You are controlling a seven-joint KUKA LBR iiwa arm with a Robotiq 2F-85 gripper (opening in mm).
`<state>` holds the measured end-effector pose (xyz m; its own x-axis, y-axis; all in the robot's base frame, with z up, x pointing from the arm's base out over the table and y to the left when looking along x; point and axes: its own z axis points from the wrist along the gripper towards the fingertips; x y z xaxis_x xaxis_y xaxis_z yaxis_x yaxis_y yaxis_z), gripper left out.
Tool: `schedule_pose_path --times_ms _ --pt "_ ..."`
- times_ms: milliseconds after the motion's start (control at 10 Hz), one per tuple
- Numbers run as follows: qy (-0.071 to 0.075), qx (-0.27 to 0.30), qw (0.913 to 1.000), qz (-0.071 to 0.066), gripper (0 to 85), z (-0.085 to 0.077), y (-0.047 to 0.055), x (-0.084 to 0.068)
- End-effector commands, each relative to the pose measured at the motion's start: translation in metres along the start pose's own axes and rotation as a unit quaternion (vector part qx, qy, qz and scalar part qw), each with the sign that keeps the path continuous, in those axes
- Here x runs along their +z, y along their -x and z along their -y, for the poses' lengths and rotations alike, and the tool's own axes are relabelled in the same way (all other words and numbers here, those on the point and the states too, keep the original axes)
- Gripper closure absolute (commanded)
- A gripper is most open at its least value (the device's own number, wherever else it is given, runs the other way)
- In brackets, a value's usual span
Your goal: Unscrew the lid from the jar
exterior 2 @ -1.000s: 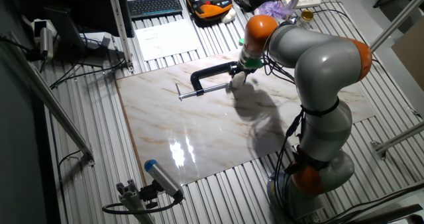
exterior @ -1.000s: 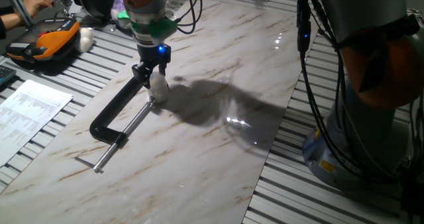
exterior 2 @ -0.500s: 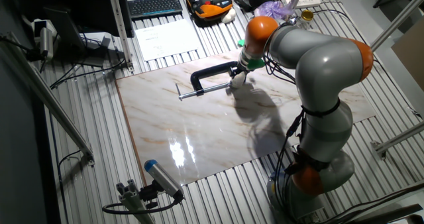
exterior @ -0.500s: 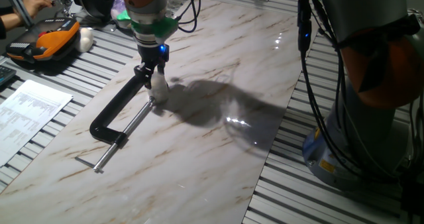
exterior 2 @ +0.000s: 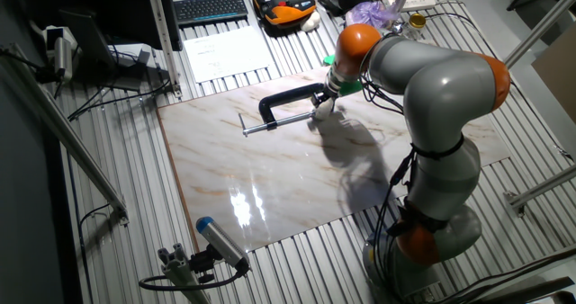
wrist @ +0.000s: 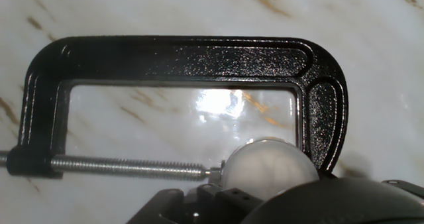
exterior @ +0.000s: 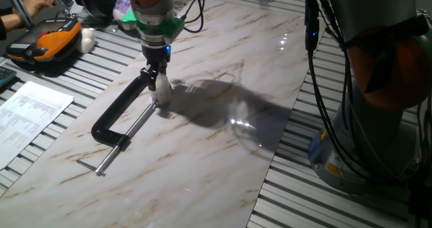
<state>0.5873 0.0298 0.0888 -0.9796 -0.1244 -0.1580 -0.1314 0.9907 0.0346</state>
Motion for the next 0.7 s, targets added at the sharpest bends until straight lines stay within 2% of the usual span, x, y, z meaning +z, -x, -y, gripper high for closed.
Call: schedule_pose_path --times_ms 0,300,500,600 --pt "0.002 -0.014 0.9999 0.002 51.0 -0.0003 0.0000 0.0002" --pt "-0.006 -0.046 0.9989 0.000 51.0 -0.0002 -0.0001 0.0006" --pt "-0.016 -0.045 0.9988 -0.011 51.0 0.0000 0.0001 -0.0003" --pt "-0.023 -0.037 0.9988 -0.022 68.0 -0.0003 0.0001 -0.0002"
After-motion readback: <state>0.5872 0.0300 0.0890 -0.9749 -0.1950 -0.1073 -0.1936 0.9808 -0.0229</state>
